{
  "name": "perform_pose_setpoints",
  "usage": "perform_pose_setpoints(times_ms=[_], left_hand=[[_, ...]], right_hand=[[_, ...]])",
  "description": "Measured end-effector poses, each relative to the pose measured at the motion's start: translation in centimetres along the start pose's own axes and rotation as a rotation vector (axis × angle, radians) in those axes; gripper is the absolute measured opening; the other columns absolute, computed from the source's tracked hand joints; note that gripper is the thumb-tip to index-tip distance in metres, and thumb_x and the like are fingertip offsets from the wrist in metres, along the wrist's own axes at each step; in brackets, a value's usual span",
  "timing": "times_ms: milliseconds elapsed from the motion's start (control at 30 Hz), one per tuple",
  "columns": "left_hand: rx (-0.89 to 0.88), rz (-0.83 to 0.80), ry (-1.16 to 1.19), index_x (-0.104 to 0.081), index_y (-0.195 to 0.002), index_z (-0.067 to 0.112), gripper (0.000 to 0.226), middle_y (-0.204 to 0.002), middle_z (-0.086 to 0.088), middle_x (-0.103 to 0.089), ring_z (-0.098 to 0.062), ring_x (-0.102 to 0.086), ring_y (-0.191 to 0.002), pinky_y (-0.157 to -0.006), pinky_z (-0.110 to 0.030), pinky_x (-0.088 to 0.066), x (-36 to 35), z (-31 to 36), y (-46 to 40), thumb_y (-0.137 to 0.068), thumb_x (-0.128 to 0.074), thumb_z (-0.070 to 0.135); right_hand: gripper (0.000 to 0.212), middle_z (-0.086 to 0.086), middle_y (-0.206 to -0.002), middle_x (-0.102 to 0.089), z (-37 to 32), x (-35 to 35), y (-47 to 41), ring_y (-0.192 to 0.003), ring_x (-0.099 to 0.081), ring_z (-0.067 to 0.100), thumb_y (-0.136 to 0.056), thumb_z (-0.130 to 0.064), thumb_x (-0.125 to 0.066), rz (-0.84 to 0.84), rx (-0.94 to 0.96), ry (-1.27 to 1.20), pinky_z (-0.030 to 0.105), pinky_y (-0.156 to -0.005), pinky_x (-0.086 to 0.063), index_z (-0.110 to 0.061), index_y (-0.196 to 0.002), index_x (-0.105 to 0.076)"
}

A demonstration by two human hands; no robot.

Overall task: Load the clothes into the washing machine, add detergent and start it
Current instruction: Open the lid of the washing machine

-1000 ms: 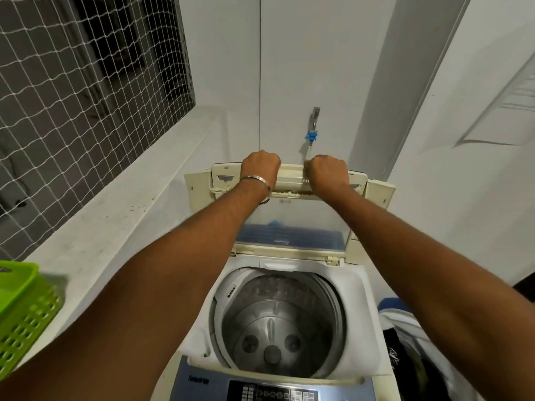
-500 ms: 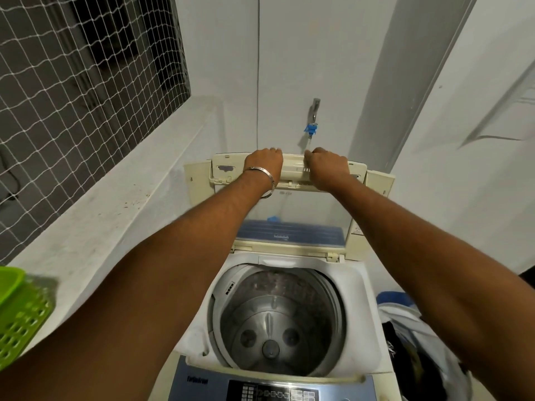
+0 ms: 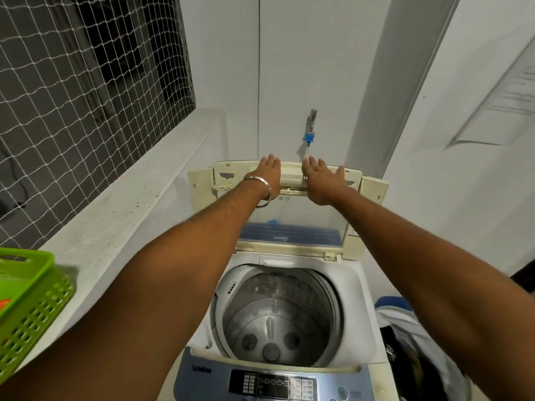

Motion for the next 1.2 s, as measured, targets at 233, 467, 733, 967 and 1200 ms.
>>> perform_pose_setpoints(times_ms=[233,467,733,967,1200], left_hand=[[0.002,-0.002,0.012,0.007,-0.153,0.006,0.091,-0.161,-0.012,0.014,-0.029,0.009,-0.15,-0.12,-0.052,-0.017,-0.5,0.4,1.9,-0.09,-0.058,0.016],[0.016,0.042,0.001,0.004,-0.153,0.009,0.089,-0.162,-0.009,0.014,-0.027,0.007,-0.15,-0.118,-0.051,-0.024,-1.3,-0.3,4.2,-0.091,-0.058,0.02],[-0.03,0.096,0.08,-0.009,-0.153,0.012,0.074,-0.163,-0.006,0.004,-0.025,-0.002,-0.151,-0.116,-0.045,-0.031,-2.8,0.4,5.7,-0.092,-0.05,0.014],[-0.062,0.121,0.126,-0.016,-0.153,0.013,0.067,-0.163,-0.004,-0.004,-0.023,-0.007,-0.151,-0.119,-0.039,-0.026,-7.0,2.3,7.6,-0.096,-0.049,0.021],[-0.048,0.07,0.126,-0.033,-0.147,0.01,0.063,-0.149,-0.013,-0.039,-0.03,-0.04,-0.135,-0.11,-0.041,-0.037,-10.1,6.7,11.3,-0.089,-0.054,0.023]], right_hand=[[0.084,0.008,-0.165,0.006,-0.3,-0.3,2.2,-0.151,0.004,0.031,-0.095,-0.017,-0.053,-0.026,-0.018,-0.01,0.067,-0.115,-0.002,-0.016,-0.156,0.004],[0.079,0.008,-0.165,0.009,0.1,-1.0,4.2,-0.151,0.006,0.03,-0.096,-0.017,-0.049,-0.027,-0.016,0.007,0.066,-0.116,0.0,-0.014,-0.156,0.004],[0.074,0.009,-0.165,0.0,0.1,-2.3,6.0,-0.151,-0.008,0.03,-0.096,-0.02,-0.053,0.083,-0.02,-0.029,0.059,-0.118,-0.012,-0.013,-0.155,-0.009],[0.071,0.01,-0.162,-0.019,0.6,-4.9,9.6,-0.147,-0.022,0.03,-0.092,-0.025,-0.059,0.139,0.002,-0.039,0.052,-0.116,-0.023,-0.014,-0.152,-0.023],[0.071,0.011,-0.158,-0.028,4.7,-7.8,15.0,-0.143,-0.029,0.032,-0.093,-0.029,-0.056,0.016,-0.01,-0.092,0.052,-0.114,-0.029,-0.013,-0.152,-0.021]])
Point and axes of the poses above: each hand's wrist, its own y-axis away from the middle knuckle, its own x-axis out of the back of the hand, z = x × y, the point moved 7 cm from there along -y, towards the middle knuckle
